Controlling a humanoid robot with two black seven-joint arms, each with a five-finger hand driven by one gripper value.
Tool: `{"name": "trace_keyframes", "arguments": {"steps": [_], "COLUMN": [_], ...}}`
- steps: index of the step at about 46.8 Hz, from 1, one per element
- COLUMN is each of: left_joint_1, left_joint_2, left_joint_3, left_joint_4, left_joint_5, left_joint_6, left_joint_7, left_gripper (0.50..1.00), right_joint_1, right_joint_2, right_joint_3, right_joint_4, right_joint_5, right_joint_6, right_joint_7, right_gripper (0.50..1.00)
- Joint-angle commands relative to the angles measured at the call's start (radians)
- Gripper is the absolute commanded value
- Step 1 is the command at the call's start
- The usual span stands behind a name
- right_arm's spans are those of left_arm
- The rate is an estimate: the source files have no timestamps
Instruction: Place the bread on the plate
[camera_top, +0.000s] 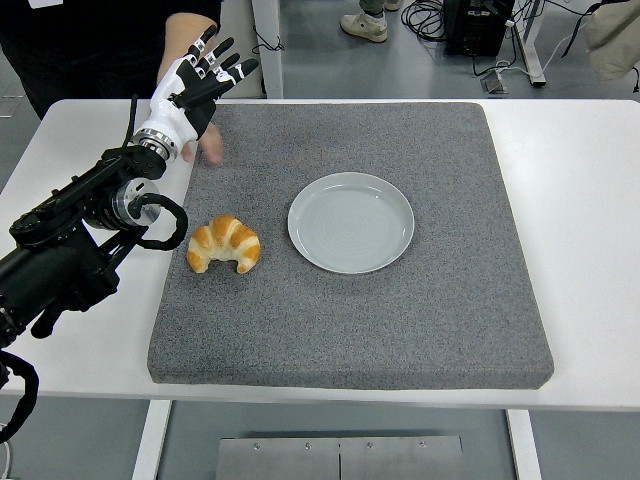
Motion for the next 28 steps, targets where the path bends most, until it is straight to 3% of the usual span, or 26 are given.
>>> {"name": "trace_keyframes", "arguments": {"steps": [1, 28], "left_joint_1": [0.0, 0.001], "left_joint_2": [0.0, 0.0], "left_joint_3": [0.0, -0.003], "left_joint_4": [0.0, 0.0], "left_joint_5": [0.0, -0.008], "left_joint_6": [0.0, -0.002], "left_joint_7": [0.0, 0.005], "left_gripper": [0.955, 0.958], "right_joint_1": [0.0, 0.0], "right_joint_2": [0.0, 0.0], "right_joint_3": [0.0, 0.0], "right_joint_4": [0.0, 0.001], "right_joint_5": [0.0, 0.0], "right_joint_6": [-0.001, 0.001], "right_joint_7": [0.0, 0.0], "right_gripper": [1.0, 1.0]}}
